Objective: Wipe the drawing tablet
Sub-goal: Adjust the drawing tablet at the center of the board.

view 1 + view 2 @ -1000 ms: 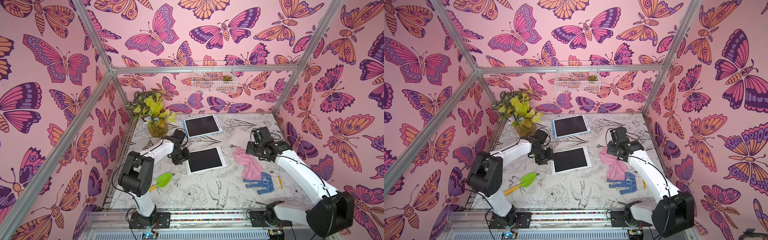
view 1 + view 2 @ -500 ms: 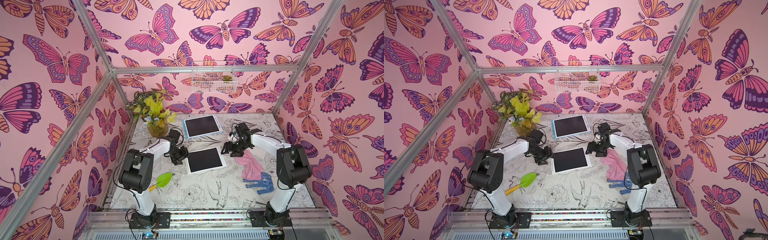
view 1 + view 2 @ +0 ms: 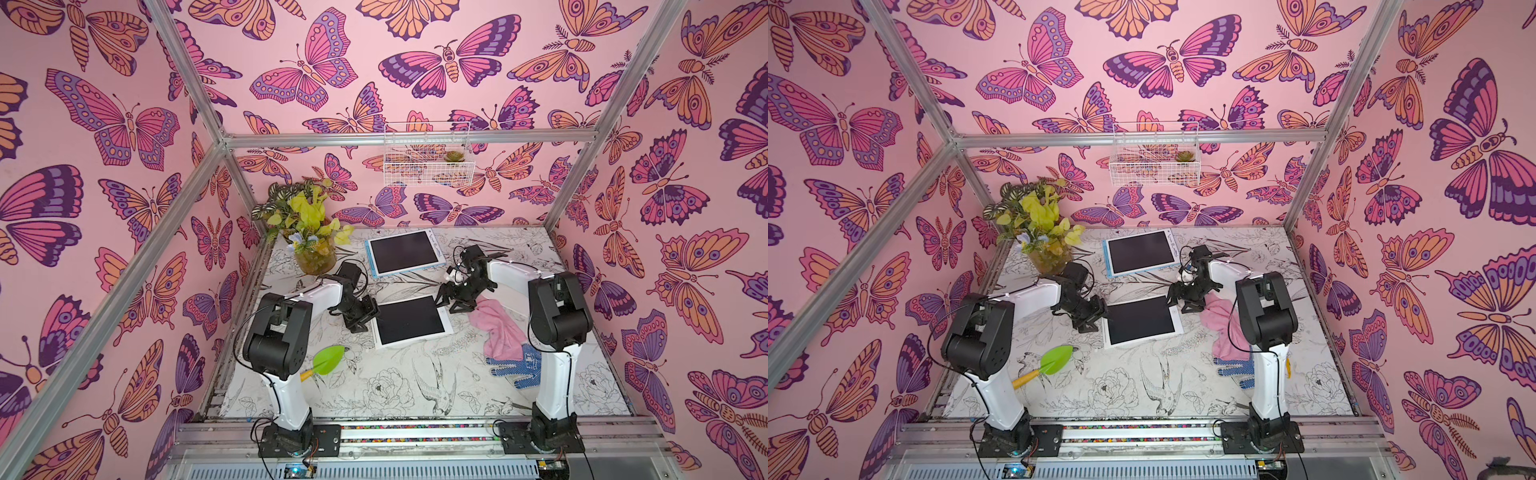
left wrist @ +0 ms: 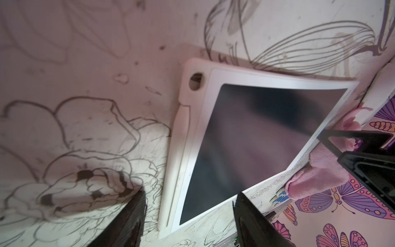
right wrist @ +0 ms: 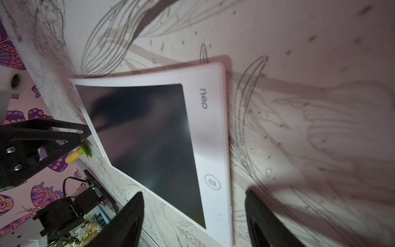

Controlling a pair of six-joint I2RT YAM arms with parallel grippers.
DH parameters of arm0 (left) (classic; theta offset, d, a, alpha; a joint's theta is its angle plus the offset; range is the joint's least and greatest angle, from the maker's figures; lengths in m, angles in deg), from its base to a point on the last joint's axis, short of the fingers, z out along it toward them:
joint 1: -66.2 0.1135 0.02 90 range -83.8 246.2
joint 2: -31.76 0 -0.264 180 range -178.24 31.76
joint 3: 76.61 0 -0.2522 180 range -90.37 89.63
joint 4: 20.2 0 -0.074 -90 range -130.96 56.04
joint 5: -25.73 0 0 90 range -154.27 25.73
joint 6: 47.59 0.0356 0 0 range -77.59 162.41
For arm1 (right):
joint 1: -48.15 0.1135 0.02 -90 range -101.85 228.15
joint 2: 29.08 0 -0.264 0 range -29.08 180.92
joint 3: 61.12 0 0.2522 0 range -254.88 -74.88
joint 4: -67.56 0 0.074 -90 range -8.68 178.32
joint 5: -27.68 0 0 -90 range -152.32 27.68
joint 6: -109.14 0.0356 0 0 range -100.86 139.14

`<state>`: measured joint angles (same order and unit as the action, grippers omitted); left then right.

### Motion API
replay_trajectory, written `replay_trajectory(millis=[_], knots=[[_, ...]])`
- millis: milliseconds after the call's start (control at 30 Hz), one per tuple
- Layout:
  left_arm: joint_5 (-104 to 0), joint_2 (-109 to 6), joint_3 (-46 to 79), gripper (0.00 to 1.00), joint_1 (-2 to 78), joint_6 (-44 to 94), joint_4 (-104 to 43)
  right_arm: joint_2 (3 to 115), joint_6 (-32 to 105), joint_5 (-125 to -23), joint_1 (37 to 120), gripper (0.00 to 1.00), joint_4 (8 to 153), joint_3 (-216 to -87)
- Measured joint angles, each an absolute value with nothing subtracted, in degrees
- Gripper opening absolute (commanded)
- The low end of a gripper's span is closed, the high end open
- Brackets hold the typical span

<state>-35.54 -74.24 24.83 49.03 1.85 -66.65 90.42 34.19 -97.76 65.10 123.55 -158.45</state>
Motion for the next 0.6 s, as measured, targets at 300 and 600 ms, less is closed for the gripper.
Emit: replay_trajectory(millis=[300, 600], knots=[[-32.5, -74.9, 25.3, 0.68, 49.6, 0.5, -64.3, 91.4, 31.6, -104.8, 64.7, 0.72, 123.9, -157.5], [-29.0, -76.0, 25.3, 0.68, 49.7, -0.5, -60.8, 86.2, 34.8, -112.6, 64.5, 0.64, 118.9, -149.4]])
